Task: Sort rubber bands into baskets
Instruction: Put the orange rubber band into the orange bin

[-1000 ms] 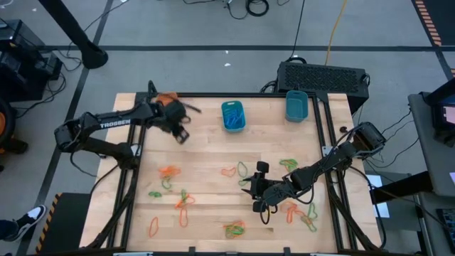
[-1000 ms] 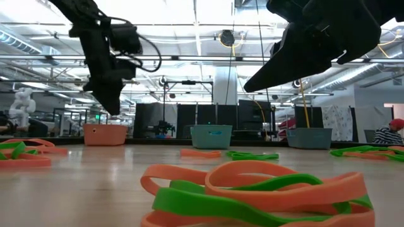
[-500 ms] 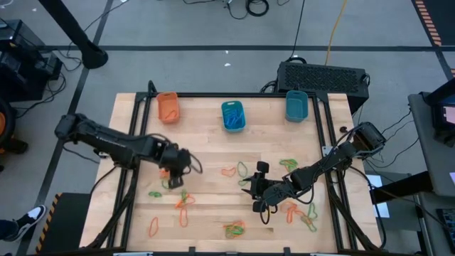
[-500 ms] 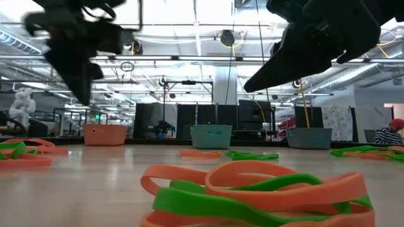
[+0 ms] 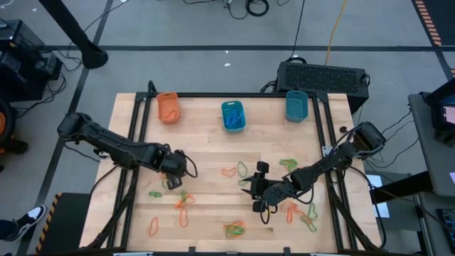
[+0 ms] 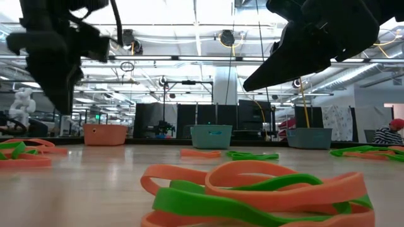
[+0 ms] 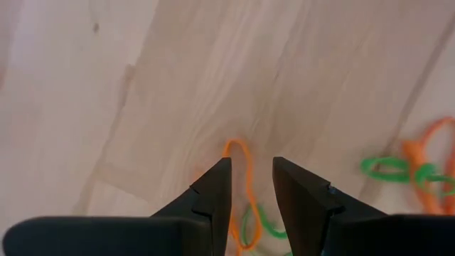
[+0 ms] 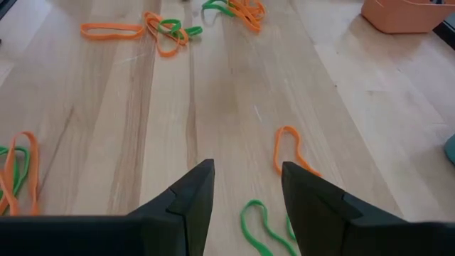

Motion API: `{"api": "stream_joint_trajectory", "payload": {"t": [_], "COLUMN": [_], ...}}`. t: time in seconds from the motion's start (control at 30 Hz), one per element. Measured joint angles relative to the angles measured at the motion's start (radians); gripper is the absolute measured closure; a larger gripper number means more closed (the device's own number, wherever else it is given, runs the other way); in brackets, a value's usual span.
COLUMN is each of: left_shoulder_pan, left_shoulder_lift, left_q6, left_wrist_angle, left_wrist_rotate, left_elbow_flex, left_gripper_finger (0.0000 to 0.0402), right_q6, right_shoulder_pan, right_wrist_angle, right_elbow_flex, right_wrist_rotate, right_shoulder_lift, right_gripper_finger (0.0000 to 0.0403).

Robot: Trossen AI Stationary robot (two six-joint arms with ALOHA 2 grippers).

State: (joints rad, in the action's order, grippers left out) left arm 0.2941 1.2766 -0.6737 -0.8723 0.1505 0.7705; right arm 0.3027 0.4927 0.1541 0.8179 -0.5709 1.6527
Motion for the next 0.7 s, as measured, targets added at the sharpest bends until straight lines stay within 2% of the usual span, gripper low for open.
{"api": "stream_joint_trajectory", "payload": {"t": [0.3, 0.7], "left_shoulder_pan": [0.017, 0.017], "left_shoulder_lift": [0.155, 0.260], "left_q6": [0.056, 0.086], "left_wrist_angle": [0.055, 0.079], "left_wrist_rotate": [-0.022, -0.022], "left_elbow_flex": [-0.038, -0.035], "left_gripper_finger": [0.0290, 0.0290], "right_q6": [0.008, 0.008], "right_shoulder_pan": [0.000, 0.000], "right_wrist_angle": [-0.007, -0.008], "right_elbow_flex": [0.000, 0.000], "right_wrist_rotate": [0.000, 0.000], "right_shoulder_lift": [0.000, 0.000], "right_gripper_finger": [0.0245, 0.0245]}}
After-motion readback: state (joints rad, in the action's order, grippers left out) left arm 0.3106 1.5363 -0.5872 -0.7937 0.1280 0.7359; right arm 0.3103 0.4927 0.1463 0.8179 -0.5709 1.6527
